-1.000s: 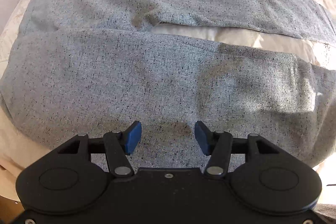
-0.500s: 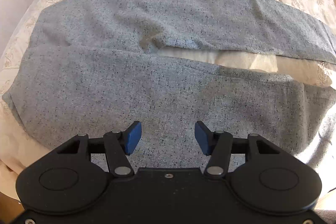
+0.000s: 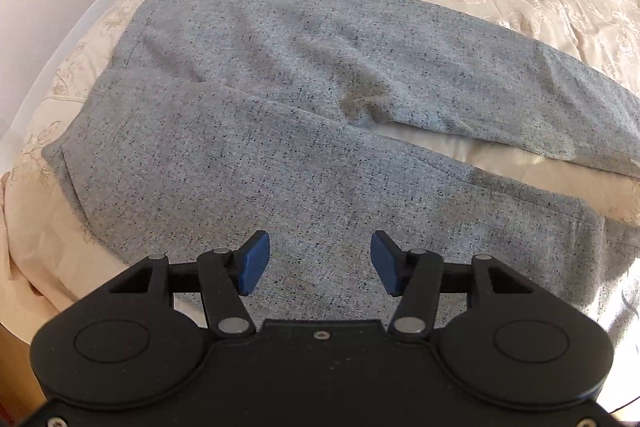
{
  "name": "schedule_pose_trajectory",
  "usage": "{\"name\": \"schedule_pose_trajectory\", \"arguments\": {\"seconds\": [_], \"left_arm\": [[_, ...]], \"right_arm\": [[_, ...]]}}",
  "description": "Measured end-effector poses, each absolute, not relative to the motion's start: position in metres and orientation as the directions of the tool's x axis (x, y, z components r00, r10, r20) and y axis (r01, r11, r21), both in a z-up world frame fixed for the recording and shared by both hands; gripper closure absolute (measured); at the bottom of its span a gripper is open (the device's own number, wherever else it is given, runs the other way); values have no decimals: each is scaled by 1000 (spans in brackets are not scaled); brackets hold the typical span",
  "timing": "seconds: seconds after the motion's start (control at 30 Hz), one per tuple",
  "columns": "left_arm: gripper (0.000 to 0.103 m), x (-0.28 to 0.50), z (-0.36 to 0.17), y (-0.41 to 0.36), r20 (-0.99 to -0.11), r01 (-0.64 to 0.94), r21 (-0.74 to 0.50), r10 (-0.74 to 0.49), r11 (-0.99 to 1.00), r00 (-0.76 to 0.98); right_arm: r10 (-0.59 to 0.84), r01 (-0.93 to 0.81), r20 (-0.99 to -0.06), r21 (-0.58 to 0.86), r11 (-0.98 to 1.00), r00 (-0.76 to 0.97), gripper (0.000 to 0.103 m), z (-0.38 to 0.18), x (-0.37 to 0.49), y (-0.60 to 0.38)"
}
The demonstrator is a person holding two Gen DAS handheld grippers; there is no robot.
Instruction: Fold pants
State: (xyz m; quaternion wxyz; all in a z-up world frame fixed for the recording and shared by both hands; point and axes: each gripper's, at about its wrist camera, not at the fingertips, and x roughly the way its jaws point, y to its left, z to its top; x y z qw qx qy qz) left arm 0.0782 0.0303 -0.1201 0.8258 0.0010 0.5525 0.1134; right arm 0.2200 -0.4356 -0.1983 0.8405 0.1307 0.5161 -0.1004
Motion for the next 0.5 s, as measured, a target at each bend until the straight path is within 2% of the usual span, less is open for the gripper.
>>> {"name": "schedule_pose_trajectory", "arguments": {"seconds": [0.07,0.2,0.3,0.37,0.5], "left_arm": [[43,79,-121,34,-913,-197,134,198,971,358],[43,77,-122,38,-914,-194,144,206,970,349],[43,75,-121,38,-914,-175,149,204,973,352],[43,75,-124,35,-916,-153,144,190,978,352],[43,76,-137,20,-931,-68,130,146,989,336]], "right_arm": [[-105,225,-873,5,974,476,98,-189,219,-425],[-179,244,-889,-79,967,422,100,-203,224,-433],[-137,254,-892,-25,967,432,93,-202,218,-440],[-120,281,-874,19,960,470,84,-191,207,-443],[-59,294,-849,116,949,525,78,-164,164,-444]]}}
